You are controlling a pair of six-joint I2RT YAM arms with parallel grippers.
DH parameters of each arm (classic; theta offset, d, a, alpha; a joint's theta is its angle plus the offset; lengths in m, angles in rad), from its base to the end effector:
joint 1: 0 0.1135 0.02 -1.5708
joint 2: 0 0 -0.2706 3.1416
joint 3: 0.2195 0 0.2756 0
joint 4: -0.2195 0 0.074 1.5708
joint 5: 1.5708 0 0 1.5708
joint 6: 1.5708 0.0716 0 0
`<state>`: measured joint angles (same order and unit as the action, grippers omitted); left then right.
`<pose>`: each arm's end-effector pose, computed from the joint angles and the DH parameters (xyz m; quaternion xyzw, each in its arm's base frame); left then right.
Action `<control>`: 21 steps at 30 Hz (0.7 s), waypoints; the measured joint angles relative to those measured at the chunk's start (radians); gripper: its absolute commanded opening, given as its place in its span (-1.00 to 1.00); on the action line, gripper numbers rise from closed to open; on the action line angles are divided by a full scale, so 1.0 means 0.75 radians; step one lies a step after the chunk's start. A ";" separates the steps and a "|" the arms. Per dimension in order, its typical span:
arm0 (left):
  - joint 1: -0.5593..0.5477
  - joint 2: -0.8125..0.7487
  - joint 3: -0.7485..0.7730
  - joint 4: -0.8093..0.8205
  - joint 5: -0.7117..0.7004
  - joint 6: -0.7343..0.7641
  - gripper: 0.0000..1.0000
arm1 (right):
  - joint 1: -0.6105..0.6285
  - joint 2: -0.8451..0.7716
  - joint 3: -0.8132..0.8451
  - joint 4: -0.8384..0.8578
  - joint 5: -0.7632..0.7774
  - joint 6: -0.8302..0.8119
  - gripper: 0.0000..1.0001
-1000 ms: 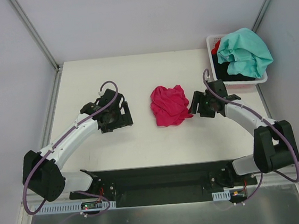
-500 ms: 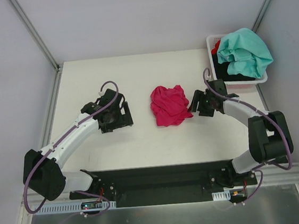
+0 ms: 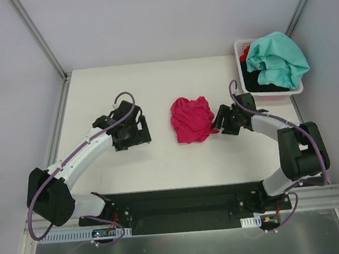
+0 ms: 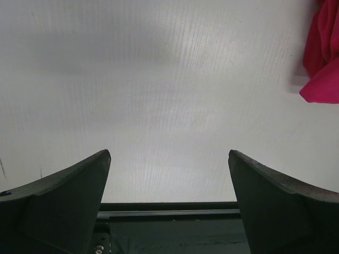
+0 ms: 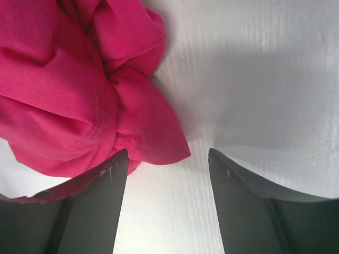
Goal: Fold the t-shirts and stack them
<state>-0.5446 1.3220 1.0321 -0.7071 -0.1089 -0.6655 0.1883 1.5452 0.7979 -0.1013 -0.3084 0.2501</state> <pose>0.2667 -0.1524 0.2345 -0.0732 0.9550 -0.1178 0.2621 0.3350 0.0860 0.1385 -0.0257 0.9256 0.2162 0.3095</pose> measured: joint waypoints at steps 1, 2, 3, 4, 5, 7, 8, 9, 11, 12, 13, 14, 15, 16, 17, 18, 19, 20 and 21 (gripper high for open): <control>0.000 0.000 0.001 -0.001 0.000 0.000 0.87 | 0.000 0.000 -0.010 0.006 -0.002 0.003 0.26; 0.000 0.000 0.002 0.000 0.000 0.000 0.88 | 0.000 -0.001 -0.018 0.010 -0.005 0.005 0.25; 0.000 0.000 0.004 0.000 0.000 0.000 0.87 | 0.000 -0.002 -0.033 0.016 -0.008 0.008 0.24; 0.000 0.000 0.005 0.000 0.000 0.000 0.88 | 0.000 -0.002 -0.042 0.017 -0.009 0.011 0.18; 0.000 0.000 0.006 0.000 0.000 0.000 0.88 | 0.000 -0.003 -0.054 0.021 -0.010 0.012 0.15; 0.000 0.001 0.007 0.000 0.000 0.000 0.88 | -0.002 -0.010 -0.066 0.025 -0.017 0.016 0.05; 0.000 0.001 0.008 0.000 0.000 0.000 0.88 | -0.003 -0.012 -0.069 0.025 -0.019 0.017 0.03; 0.000 0.001 0.009 -0.001 0.000 0.000 0.88 | -0.003 -0.012 -0.070 0.025 -0.019 0.017 0.02; 0.000 0.001 0.010 0.000 0.000 0.000 0.88 | -0.003 -0.012 -0.072 0.025 -0.020 0.018 -0.04; -0.001 0.001 0.010 -0.001 0.000 0.000 0.88 | -0.004 -0.012 -0.072 0.026 -0.020 0.018 -0.04; -0.003 0.002 0.010 -0.001 0.000 0.000 0.88 | -0.004 -0.012 -0.072 0.026 -0.020 0.017 -0.05; -0.006 0.002 0.010 -0.001 -0.001 0.000 0.88 | -0.005 -0.012 -0.072 0.028 -0.020 0.017 -0.05; -0.008 0.002 0.011 0.000 0.000 0.000 0.89 | -0.005 -0.012 -0.072 0.029 -0.020 0.016 -0.04; -0.008 0.002 0.011 -0.001 0.001 0.000 0.89 | -0.005 -0.012 -0.072 0.030 -0.020 0.015 -0.04; -0.009 0.002 0.011 -0.001 0.000 0.000 0.89 | -0.005 -0.012 -0.072 0.030 -0.020 0.014 -0.05; -0.009 0.002 0.011 -0.001 0.000 0.000 0.89 | -0.005 -0.012 -0.072 0.030 -0.020 0.010 -0.05; -0.009 0.003 0.011 -0.001 0.000 0.000 0.89 | -0.005 -0.012 -0.072 0.030 -0.020 0.008 -0.04; -0.009 0.003 0.011 -0.001 0.000 0.000 0.88 | -0.007 -0.012 -0.070 0.029 -0.020 0.003 -0.05; -0.009 0.003 0.011 0.000 0.000 0.000 0.88 | -0.009 -0.011 -0.069 0.030 -0.020 -0.001 -0.05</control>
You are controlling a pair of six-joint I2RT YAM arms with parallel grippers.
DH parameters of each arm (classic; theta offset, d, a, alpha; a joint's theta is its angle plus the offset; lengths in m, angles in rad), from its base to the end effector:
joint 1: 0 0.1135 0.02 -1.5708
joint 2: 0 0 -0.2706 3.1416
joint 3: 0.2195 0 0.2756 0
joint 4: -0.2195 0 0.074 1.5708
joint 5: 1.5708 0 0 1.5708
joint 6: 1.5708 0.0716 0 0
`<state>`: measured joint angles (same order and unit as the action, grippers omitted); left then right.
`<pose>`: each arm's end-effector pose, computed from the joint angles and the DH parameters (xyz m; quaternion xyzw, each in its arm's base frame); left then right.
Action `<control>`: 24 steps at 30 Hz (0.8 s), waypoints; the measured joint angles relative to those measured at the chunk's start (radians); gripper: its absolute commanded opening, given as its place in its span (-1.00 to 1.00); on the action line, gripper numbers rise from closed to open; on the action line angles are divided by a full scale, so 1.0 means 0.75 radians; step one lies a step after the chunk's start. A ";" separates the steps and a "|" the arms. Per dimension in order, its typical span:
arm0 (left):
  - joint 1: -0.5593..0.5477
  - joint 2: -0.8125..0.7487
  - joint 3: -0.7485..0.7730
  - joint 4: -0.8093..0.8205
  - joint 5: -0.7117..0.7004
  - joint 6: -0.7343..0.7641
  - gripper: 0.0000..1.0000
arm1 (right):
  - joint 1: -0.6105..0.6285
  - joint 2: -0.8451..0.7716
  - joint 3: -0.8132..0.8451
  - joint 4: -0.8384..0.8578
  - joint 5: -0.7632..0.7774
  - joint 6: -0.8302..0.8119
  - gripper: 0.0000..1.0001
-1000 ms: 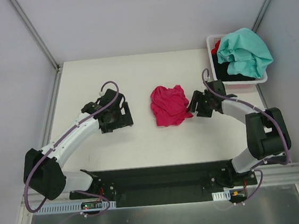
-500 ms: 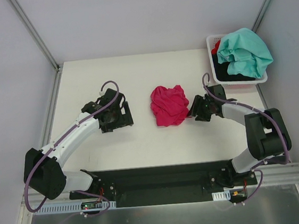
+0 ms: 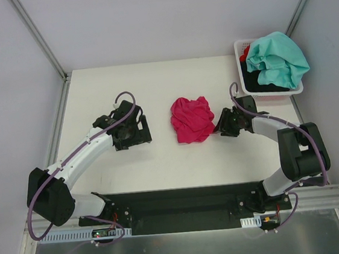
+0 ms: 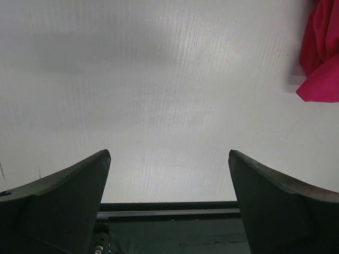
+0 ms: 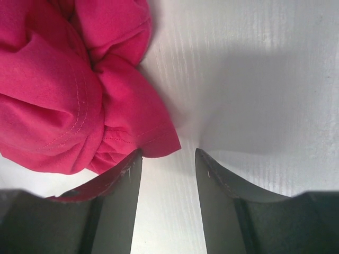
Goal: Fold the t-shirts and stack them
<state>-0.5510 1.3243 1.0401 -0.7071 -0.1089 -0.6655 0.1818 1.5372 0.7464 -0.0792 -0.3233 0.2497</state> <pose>0.2669 -0.1549 0.2366 -0.0703 0.9544 -0.1202 0.2639 0.3246 0.0828 0.1265 -0.0237 0.9283 0.2202 0.2986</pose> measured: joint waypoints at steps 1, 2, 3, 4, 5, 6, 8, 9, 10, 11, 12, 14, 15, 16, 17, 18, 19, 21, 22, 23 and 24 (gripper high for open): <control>0.000 0.000 0.000 0.000 0.000 0.000 0.88 | -0.003 0.002 0.003 0.000 0.000 -0.003 -0.06; 0.000 0.000 0.001 -0.001 0.000 0.000 0.88 | -0.007 0.003 0.005 0.000 -0.001 -0.005 -0.06; 0.000 0.001 0.001 -0.001 0.000 0.000 0.89 | -0.010 0.004 0.008 0.001 -0.002 -0.007 -0.05; 0.000 0.003 0.002 -0.001 0.000 0.000 0.89 | -0.012 0.004 0.008 0.003 -0.003 -0.007 -0.06; -0.001 0.006 0.002 -0.001 0.000 0.000 0.88 | -0.013 0.004 0.008 0.003 -0.006 -0.009 -0.06; -0.001 0.012 0.002 -0.001 0.000 0.000 0.89 | -0.014 0.004 0.008 0.005 -0.010 -0.010 -0.06; -0.007 0.023 0.004 -0.001 -0.001 0.000 0.88 | -0.014 0.004 0.008 0.010 -0.012 -0.011 -0.07; -0.010 0.028 0.004 -0.001 0.000 0.000 0.88 | -0.015 0.005 0.008 0.014 -0.012 -0.011 -0.09; -0.016 0.032 0.004 -0.001 0.001 0.000 0.88 | -0.017 0.005 0.008 0.018 -0.015 -0.012 -0.10; -0.018 0.036 0.004 -0.001 0.001 -0.001 0.89 | -0.020 0.007 0.008 0.023 -0.020 -0.014 -0.11; -0.022 0.040 0.004 -0.001 0.001 -0.001 0.88 | -0.023 0.010 0.008 0.030 -0.024 -0.015 -0.12; -0.026 0.046 0.007 -0.001 0.001 0.000 0.89 | -0.030 0.018 0.008 0.038 -0.033 -0.016 -0.15; -0.026 0.047 0.008 -0.001 0.001 0.000 0.89 | -0.033 0.023 0.008 0.042 -0.037 -0.016 -0.17; -0.026 0.048 0.010 -0.001 0.001 -0.001 0.88 | -0.035 0.029 0.008 0.048 -0.041 -0.016 -0.17; -0.026 0.049 0.013 -0.002 0.001 -0.001 0.88 | -0.037 0.036 0.008 0.054 -0.045 -0.015 -0.17; -0.026 0.051 0.016 -0.002 0.001 -0.001 0.89 | -0.038 0.043 0.008 0.057 -0.048 -0.015 -0.18; -0.026 0.052 0.020 -0.002 0.000 -0.001 0.89 | -0.039 0.050 0.008 0.061 -0.051 -0.015 -0.20; -0.027 0.057 0.027 -0.002 0.000 0.000 0.89 | -0.040 0.065 0.008 0.077 -0.061 -0.011 -0.22; -0.031 0.058 0.029 -0.003 -0.001 0.000 0.89 | -0.040 0.072 0.008 0.091 -0.071 -0.007 -0.23; -0.033 0.060 0.030 -0.004 -0.001 -0.001 0.89 | -0.040 0.078 0.008 0.101 -0.076 -0.005 -0.24; -0.035 0.060 0.031 -0.007 -0.001 -0.001 0.89 | -0.040 0.083 0.008 0.113 -0.081 -0.001 -0.25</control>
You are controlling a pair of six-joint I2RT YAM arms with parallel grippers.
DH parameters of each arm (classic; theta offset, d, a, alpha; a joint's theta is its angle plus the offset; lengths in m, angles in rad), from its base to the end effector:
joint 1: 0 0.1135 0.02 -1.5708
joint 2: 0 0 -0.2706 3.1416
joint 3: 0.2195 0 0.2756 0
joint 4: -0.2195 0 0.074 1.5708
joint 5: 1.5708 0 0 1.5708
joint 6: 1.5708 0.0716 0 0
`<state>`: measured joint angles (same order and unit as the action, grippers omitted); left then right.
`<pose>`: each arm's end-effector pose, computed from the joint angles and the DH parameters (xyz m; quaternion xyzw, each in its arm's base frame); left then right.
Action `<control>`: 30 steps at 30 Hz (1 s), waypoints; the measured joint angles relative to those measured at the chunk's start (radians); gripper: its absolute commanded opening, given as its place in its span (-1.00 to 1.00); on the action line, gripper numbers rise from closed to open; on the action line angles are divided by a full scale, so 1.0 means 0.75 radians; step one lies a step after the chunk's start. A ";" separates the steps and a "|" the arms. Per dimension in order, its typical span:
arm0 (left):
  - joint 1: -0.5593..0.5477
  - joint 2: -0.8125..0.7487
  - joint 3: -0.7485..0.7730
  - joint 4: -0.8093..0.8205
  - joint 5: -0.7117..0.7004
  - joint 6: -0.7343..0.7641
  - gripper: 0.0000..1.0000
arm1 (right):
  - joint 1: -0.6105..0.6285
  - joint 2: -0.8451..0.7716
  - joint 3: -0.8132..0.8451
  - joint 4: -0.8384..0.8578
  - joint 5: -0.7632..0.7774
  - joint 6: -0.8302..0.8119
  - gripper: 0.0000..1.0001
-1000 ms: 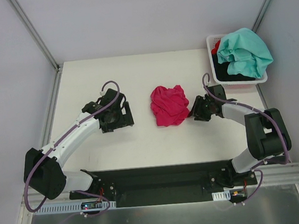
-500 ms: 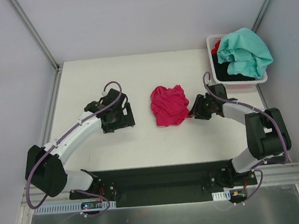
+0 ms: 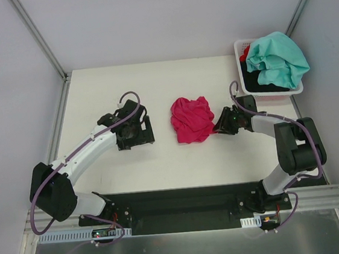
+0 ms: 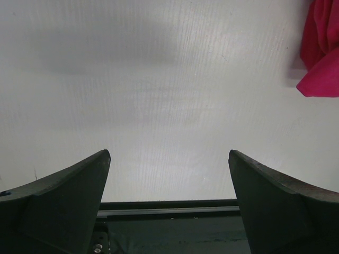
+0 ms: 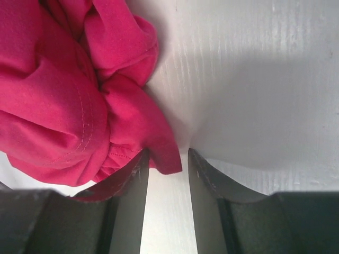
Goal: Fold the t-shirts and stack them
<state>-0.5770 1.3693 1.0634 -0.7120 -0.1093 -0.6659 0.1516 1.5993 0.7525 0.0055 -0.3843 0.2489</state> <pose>0.2696 -0.1662 0.2313 -0.0576 0.9590 -0.1160 0.2522 0.3364 0.0785 0.1176 -0.0234 0.9192 0.2445 0.3077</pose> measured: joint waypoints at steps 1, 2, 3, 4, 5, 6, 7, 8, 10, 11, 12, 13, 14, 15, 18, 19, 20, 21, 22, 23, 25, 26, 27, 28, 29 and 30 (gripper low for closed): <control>-0.001 0.000 0.001 -0.003 0.000 0.000 0.89 | 0.000 0.006 0.001 0.011 -0.004 0.003 -0.28; -0.001 0.000 0.003 -0.005 0.000 0.001 0.89 | 0.000 0.013 0.003 0.020 -0.008 0.005 -0.30; -0.001 0.000 0.003 -0.005 -0.001 0.001 0.89 | 0.000 0.021 0.007 0.025 -0.014 0.007 -0.32; -0.001 0.000 0.003 -0.005 -0.001 0.001 0.89 | 0.000 0.034 0.014 0.034 -0.021 0.010 -0.39; -0.001 0.001 0.004 -0.006 -0.001 0.001 0.89 | 0.000 0.045 0.022 0.040 -0.026 0.013 -0.44; -0.001 0.002 0.004 -0.007 -0.001 0.001 0.89 | 0.000 0.061 0.032 0.048 -0.030 0.016 -0.49; -0.001 0.002 0.004 -0.008 -0.002 0.001 0.89 | 0.000 0.070 0.039 0.052 -0.033 0.017 -0.57; -0.001 0.004 0.005 -0.010 -0.002 0.001 0.89 | 0.000 0.080 0.045 0.058 -0.033 0.019 -0.60; -0.001 0.006 0.006 -0.011 -0.004 0.001 0.89 | 0.000 0.086 0.052 0.057 -0.034 0.022 -0.73; -0.001 0.008 0.006 -0.011 -0.005 0.001 0.89 | 0.000 0.086 0.054 0.057 -0.034 0.023 -0.76; -0.001 0.010 0.007 -0.012 -0.005 0.001 0.89 | 0.000 0.086 0.057 0.057 -0.034 0.021 -0.80; -0.001 0.015 0.010 -0.014 -0.005 0.001 0.89 | 0.000 0.086 0.061 0.056 -0.034 0.020 -0.82; -0.001 0.021 0.014 -0.014 -0.005 0.001 0.89 | 0.000 0.085 0.063 0.055 -0.034 0.019 -0.84; -0.001 0.027 0.017 -0.014 -0.005 0.001 0.89 | 0.001 0.083 0.066 0.050 -0.033 0.016 -0.84; -0.015 0.047 0.028 -0.015 -0.004 0.000 0.89 | 0.005 0.058 0.071 0.009 -0.024 0.001 -0.91; -0.019 0.052 0.033 -0.014 -0.005 -0.001 0.89 | 0.009 0.038 0.077 -0.025 -0.016 -0.008 -0.94; -0.026 0.054 0.036 -0.015 -0.005 -0.001 0.89 | 0.013 0.017 0.082 -0.051 -0.005 -0.015 -0.96; -0.027 0.057 0.038 -0.014 -0.005 -0.002 0.89 | 0.024 -0.016 0.100 -0.102 0.018 -0.031 -0.98; -0.035 0.059 0.041 -0.014 -0.005 -0.004 0.89 | 0.035 -0.044 0.115 -0.135 0.032 -0.043 -0.98; -0.036 0.061 0.043 -0.014 -0.005 -0.006 0.90 | 0.054 -0.086 0.150 -0.191 0.061 -0.060 -0.98; -0.042 0.065 0.045 -0.014 -0.006 -0.011 0.90 | 0.087 -0.152 0.215 -0.258 0.095 -0.084 -0.98; -0.044 0.067 0.045 -0.013 -0.005 -0.015 0.89 | 0.105 -0.187 0.256 -0.286 0.111 -0.097 -0.97; -0.047 0.068 0.045 -0.013 -0.005 -0.019 0.89 | 0.119 -0.220 0.297 -0.309 0.119 -0.108 -0.97; -0.051 0.069 0.045 -0.013 -0.005 -0.024 0.90 | 0.138 -0.253 0.343 -0.333 0.124 -0.121 -0.98; -0.053 0.069 0.045 -0.012 -0.005 -0.031 0.90 | 0.156 -0.284 0.396 -0.362 0.129 -0.135 -0.98; -0.053 0.069 0.045 -0.011 -0.005 -0.034 0.90 | 0.173 -0.305 0.463 -0.395 0.133 -0.149 -0.98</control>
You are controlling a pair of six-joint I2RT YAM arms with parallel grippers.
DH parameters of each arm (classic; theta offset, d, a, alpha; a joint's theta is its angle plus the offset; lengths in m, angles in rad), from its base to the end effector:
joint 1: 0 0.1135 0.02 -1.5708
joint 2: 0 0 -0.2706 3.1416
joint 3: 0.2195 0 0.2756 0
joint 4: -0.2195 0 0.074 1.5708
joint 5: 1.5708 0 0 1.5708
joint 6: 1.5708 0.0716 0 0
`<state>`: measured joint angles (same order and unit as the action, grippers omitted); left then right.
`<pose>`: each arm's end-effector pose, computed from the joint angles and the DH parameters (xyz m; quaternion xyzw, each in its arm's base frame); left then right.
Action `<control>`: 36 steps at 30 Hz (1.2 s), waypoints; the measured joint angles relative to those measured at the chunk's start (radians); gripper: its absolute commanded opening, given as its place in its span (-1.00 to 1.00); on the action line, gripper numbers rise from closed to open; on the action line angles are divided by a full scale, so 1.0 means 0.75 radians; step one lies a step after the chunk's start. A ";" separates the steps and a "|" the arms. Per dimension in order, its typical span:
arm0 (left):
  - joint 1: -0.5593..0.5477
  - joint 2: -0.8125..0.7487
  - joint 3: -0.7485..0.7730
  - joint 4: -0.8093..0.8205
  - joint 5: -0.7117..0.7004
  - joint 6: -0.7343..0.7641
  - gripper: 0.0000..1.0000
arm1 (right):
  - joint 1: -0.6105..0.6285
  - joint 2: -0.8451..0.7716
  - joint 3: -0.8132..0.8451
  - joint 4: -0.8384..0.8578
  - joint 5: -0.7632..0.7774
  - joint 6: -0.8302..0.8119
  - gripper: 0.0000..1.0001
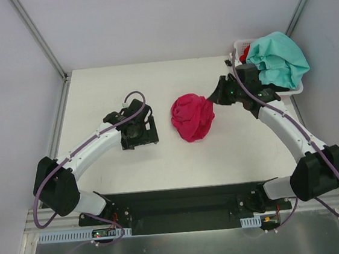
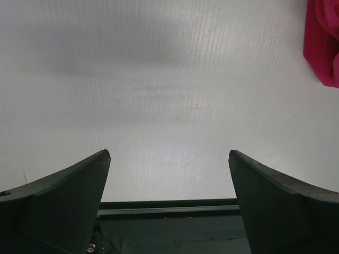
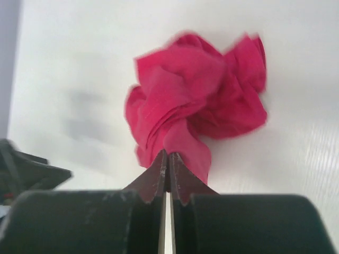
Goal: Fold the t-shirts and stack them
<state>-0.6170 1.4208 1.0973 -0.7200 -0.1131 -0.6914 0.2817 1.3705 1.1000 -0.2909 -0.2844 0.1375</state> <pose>0.2711 -0.1824 0.2270 -0.0506 0.9627 -0.1150 0.2397 0.3424 0.1200 0.2887 -0.1308 0.8593 0.2209 0.4424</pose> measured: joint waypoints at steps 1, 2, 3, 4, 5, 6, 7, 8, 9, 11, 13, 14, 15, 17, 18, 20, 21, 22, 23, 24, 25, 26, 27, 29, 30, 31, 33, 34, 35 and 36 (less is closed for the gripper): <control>-0.006 0.000 0.000 0.001 0.000 -0.003 0.89 | 0.020 -0.017 0.068 -0.020 0.009 -0.016 -0.98; -0.007 0.000 0.000 0.002 0.000 -0.006 0.90 | 0.037 -0.028 0.137 -0.045 0.015 -0.032 -0.98; -0.007 -0.001 0.000 0.002 0.000 -0.008 0.90 | 0.054 -0.035 0.221 -0.073 0.019 -0.047 -0.98; -0.007 -0.002 0.000 0.003 0.001 -0.009 0.89 | 0.069 -0.040 0.292 -0.081 0.019 -0.060 -0.98; -0.007 -0.002 0.000 0.003 0.000 -0.011 0.90 | 0.086 -0.046 0.368 -0.105 0.020 -0.074 -0.98; -0.008 -0.005 -0.001 0.004 0.000 -0.012 0.89 | 0.100 -0.049 0.446 -0.133 0.020 -0.089 -0.98; -0.008 -0.010 -0.001 0.005 0.000 -0.014 0.90 | 0.112 -0.048 0.529 -0.161 0.015 -0.101 -0.98; -0.008 -0.016 -0.001 0.006 0.000 -0.015 0.89 | 0.120 -0.048 0.592 -0.175 0.011 -0.110 -0.98; -0.008 -0.025 -0.001 0.007 0.001 -0.017 0.89 | 0.129 -0.048 0.677 -0.207 0.007 -0.121 -0.98; -0.008 -0.043 -0.001 0.007 0.000 -0.022 0.90 | 0.143 -0.044 0.841 -0.228 -0.028 -0.136 -0.98; -0.008 -0.057 -0.001 0.008 0.001 -0.030 0.90 | 0.148 -0.044 0.971 -0.227 -0.077 -0.141 -0.98; -0.010 -0.063 -0.001 0.008 0.000 -0.034 0.89 | 0.149 -0.043 1.031 -0.220 -0.108 -0.139 -0.98; -0.014 -0.065 -0.001 0.007 0.000 -0.037 0.90 | 0.149 -0.043 1.077 -0.202 -0.138 -0.133 -0.98; -0.025 -0.069 -0.003 0.008 0.000 -0.042 0.89 | 0.149 -0.037 1.160 -0.165 -0.206 -0.107 -0.98; -0.034 -0.071 -0.006 0.009 0.000 -0.044 0.90 | 0.149 -0.026 1.200 -0.141 -0.237 -0.082 -0.97; -0.043 -0.078 -0.012 0.008 0.001 -0.047 0.90 | 0.149 0.014 1.291 -0.100 -0.293 -0.031 -0.98; -0.043 -0.081 -0.016 0.009 0.000 -0.049 0.90 | 0.149 0.038 1.333 -0.064 -0.315 -0.001 -0.98; -0.049 -0.086 -0.019 0.009 0.001 -0.051 0.90 | 0.149 0.058 1.366 -0.033 -0.335 0.026 -0.98; -0.050 -0.094 -0.025 0.010 0.000 -0.056 0.89 | 0.149 0.077 1.395 -0.015 -0.347 0.049 -0.97; -0.050 -0.101 -0.030 0.009 0.000 -0.059 0.89 | 0.148 0.094 1.418 0.000 -0.360 0.068 -0.98; -0.051 -0.110 -0.038 0.010 -0.001 -0.064 0.89 | 0.146 0.105 1.430 0.010 -0.368 0.085 -0.98; -0.050 -0.121 -0.046 0.010 -0.001 -0.068 0.90 | 0.145 0.108 1.431 0.017 -0.374 0.096 -0.98; -0.050 -0.134 -0.055 0.009 -0.001 -0.071 0.90 | 0.142 0.109 1.430 0.017 -0.380 0.107 -0.98; -0.050 -0.153 -0.069 0.008 -0.001 -0.073 0.89 | 0.131 0.107 1.419 0.021 -0.390 0.124 -0.98; -0.051 -0.162 -0.073 0.008 -0.001 -0.074 0.90 | 0.122 0.103 1.407 0.027 -0.396 0.131 -0.98; -0.050 -0.169 -0.077 0.008 -0.001 -0.075 0.90 | 0.110 0.093 1.386 0.033 -0.401 0.141 -0.98; -0.051 -0.173 -0.078 0.008 -0.001 -0.076 0.89 | 0.090 0.081 1.361 0.035 -0.409 0.165 -0.98; -0.051 -0.173 -0.078 0.009 -0.001 -0.076 0.89 | 0.077 0.081 1.359 0.036 -0.411 0.180 -0.98; -0.051 -0.173 -0.078 0.008 -0.001 -0.076 0.90 | 0.070 0.082 1.359 0.039 -0.414 0.195 -0.98; -0.051 -0.173 -0.078 0.008 -0.001 -0.076 0.89 | 0.058 0.085 1.362 0.043 -0.418 0.212 -0.98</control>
<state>-0.6552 1.2907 1.0386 -0.7139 -0.1139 -0.7486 0.3252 1.4342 2.1212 -0.2588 -0.5976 0.2962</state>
